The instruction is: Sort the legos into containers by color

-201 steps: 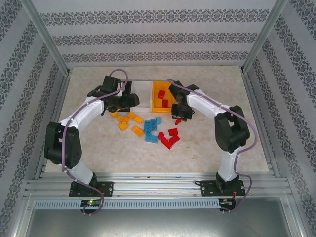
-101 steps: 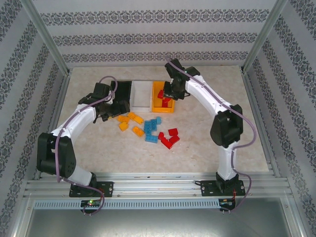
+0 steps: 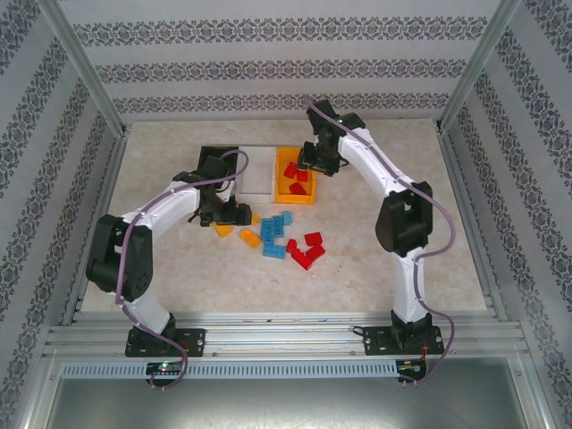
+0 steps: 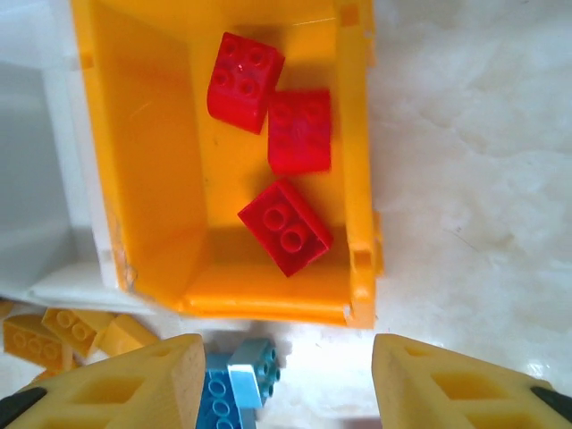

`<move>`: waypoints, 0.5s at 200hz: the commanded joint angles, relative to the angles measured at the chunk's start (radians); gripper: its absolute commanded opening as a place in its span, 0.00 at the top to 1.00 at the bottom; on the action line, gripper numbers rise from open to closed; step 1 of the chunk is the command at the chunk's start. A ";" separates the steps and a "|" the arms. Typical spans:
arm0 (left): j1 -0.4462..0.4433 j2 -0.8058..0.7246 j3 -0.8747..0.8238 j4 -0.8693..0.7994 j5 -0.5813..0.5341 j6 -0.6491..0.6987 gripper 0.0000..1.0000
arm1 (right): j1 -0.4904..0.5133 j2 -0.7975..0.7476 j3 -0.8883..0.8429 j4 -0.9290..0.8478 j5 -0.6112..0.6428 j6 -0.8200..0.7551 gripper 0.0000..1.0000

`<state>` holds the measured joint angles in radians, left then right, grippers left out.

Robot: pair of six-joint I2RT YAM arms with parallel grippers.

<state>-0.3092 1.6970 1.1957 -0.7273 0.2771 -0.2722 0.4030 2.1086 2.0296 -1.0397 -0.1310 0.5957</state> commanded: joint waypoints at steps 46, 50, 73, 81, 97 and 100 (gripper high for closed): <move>-0.040 0.025 0.032 -0.102 -0.146 0.119 0.14 | -0.011 -0.284 -0.453 0.110 -0.072 0.069 0.46; -0.039 0.023 0.033 -0.102 -0.153 0.119 0.14 | -0.009 -0.289 -0.466 0.113 -0.074 0.070 0.46; -0.039 -0.005 0.029 -0.089 -0.174 0.121 0.15 | -0.001 -0.299 -0.506 0.122 -0.080 0.070 0.45; -0.039 -0.013 0.022 -0.081 -0.177 0.124 0.15 | 0.001 -0.303 -0.512 0.125 -0.081 0.070 0.46; -0.038 0.006 0.028 -0.086 -0.181 0.140 0.16 | 0.000 -0.306 -0.525 0.133 -0.088 0.079 0.46; -0.038 0.012 0.027 -0.089 -0.178 0.143 0.17 | 0.001 -0.306 -0.527 0.134 -0.089 0.079 0.46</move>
<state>-0.3405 1.7195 1.2095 -0.7818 0.1333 -0.1711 0.4015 1.8328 1.5196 -0.9379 -0.1986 0.6552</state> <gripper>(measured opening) 0.850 0.545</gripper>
